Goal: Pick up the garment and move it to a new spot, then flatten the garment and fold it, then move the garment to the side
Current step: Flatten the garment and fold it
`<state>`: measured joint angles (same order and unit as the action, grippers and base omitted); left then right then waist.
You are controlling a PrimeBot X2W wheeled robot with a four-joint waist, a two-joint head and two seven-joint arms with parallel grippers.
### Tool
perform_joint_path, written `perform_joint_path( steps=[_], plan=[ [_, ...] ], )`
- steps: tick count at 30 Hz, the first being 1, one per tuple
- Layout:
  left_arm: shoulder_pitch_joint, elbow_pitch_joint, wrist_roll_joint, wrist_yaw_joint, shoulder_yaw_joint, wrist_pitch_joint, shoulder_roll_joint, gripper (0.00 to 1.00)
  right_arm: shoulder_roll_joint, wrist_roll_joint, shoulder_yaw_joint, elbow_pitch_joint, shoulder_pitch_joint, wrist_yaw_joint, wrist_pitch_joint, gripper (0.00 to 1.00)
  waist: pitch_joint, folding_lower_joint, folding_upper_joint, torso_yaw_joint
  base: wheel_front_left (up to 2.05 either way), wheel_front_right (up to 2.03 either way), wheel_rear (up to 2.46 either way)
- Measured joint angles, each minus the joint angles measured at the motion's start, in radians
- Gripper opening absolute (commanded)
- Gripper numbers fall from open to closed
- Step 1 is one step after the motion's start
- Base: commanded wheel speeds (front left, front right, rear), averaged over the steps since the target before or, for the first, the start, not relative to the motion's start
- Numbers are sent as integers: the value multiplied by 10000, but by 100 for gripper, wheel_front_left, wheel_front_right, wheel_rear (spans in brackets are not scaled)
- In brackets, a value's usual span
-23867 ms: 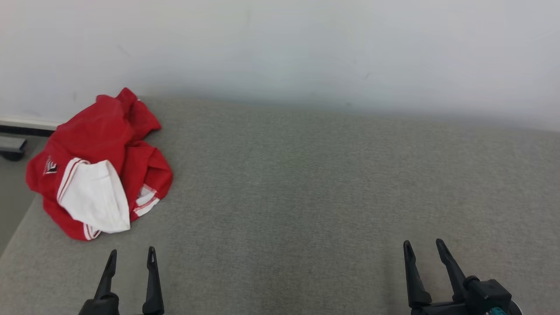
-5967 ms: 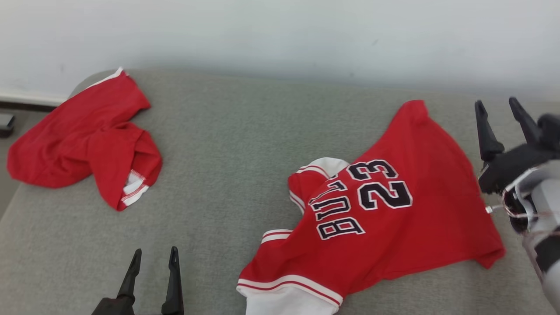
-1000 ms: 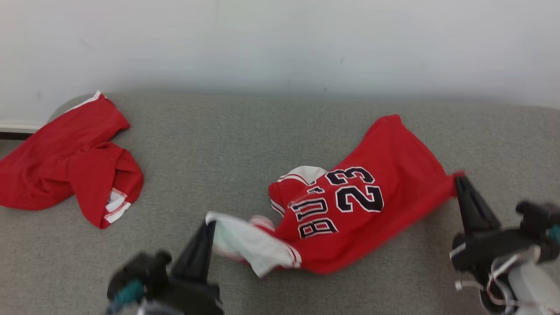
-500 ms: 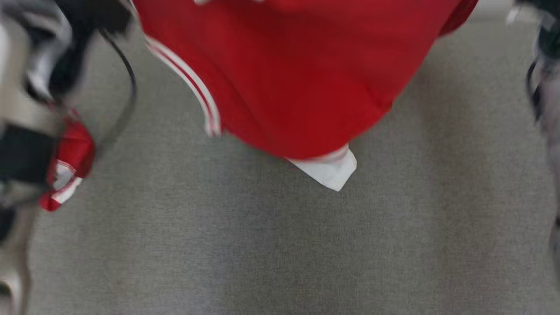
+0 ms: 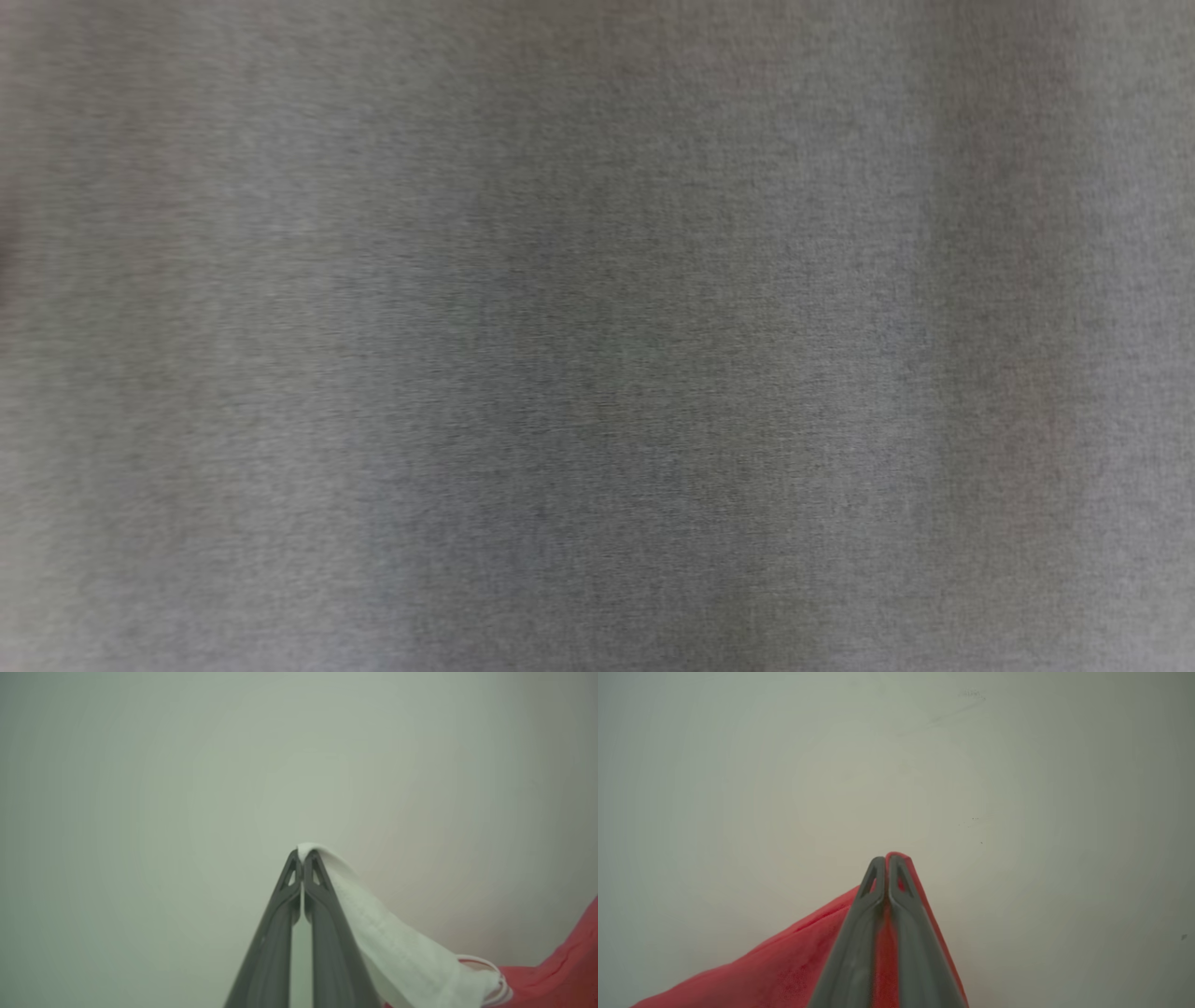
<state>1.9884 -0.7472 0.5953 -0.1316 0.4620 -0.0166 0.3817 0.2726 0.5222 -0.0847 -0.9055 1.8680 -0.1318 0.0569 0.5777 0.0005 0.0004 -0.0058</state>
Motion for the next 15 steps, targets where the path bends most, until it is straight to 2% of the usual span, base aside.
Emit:
perform_joint_path(
  steps=[6, 15],
  plan=[
    [1066, -1037, 192, 0, 364, -600, -157, 0, 21, -391, 31, -750, 1036, 0, 405, 0, 531, -4, 0, -351, 0, 0, 0],
    [359, -1544, 1275, 0, 1043, -1340, -140, 0, 276, -194, -702, -1254, 941, 0, 550, 0, 681, -6, -2, -382, 0, 0, 0]
  ],
)
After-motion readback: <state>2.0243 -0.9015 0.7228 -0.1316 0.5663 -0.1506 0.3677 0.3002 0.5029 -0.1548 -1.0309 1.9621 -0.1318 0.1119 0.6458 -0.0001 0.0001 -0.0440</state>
